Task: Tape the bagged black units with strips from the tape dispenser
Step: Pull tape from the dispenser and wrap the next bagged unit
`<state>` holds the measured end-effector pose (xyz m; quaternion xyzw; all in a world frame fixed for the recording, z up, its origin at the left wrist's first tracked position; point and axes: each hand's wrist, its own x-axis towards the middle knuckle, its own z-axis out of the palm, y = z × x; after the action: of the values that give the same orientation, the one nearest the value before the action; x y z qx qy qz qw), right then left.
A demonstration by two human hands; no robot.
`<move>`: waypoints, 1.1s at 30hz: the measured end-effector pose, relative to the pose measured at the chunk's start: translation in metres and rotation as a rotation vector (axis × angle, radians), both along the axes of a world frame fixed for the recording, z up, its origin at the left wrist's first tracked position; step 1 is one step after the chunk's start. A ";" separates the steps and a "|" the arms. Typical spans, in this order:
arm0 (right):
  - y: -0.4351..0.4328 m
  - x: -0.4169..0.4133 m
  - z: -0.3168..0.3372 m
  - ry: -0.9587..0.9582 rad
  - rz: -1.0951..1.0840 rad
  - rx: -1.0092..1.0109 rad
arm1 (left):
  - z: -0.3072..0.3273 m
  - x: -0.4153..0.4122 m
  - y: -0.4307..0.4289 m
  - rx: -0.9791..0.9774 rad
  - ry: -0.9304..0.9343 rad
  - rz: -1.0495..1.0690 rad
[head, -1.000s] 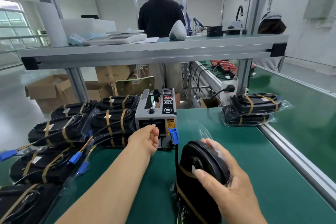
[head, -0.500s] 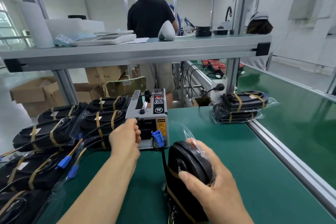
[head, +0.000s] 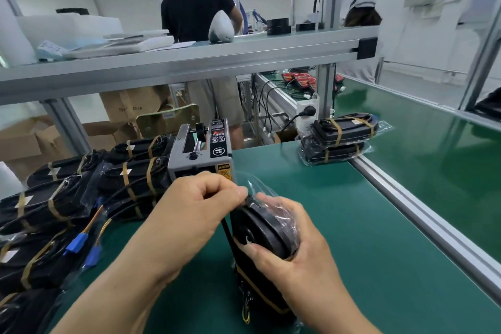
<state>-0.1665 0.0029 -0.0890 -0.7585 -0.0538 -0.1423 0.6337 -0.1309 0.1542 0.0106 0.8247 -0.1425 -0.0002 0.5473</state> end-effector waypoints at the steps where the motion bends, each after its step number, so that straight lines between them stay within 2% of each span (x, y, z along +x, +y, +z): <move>1: 0.000 0.000 0.000 -0.002 -0.002 -0.003 | -0.001 0.001 -0.001 0.002 -0.005 0.011; 14: 0.003 0.001 -0.004 -0.032 -0.006 -0.008 | -0.013 0.001 -0.011 0.062 -0.102 0.115; 33: 0.005 -0.001 0.000 -0.051 0.000 -0.045 | -0.011 -0.003 -0.012 0.086 -0.129 0.123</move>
<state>-0.1680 0.0080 -0.0891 -0.7688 -0.0731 -0.1606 0.6147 -0.1336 0.1419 -0.0003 0.8530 -0.1266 0.0803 0.5000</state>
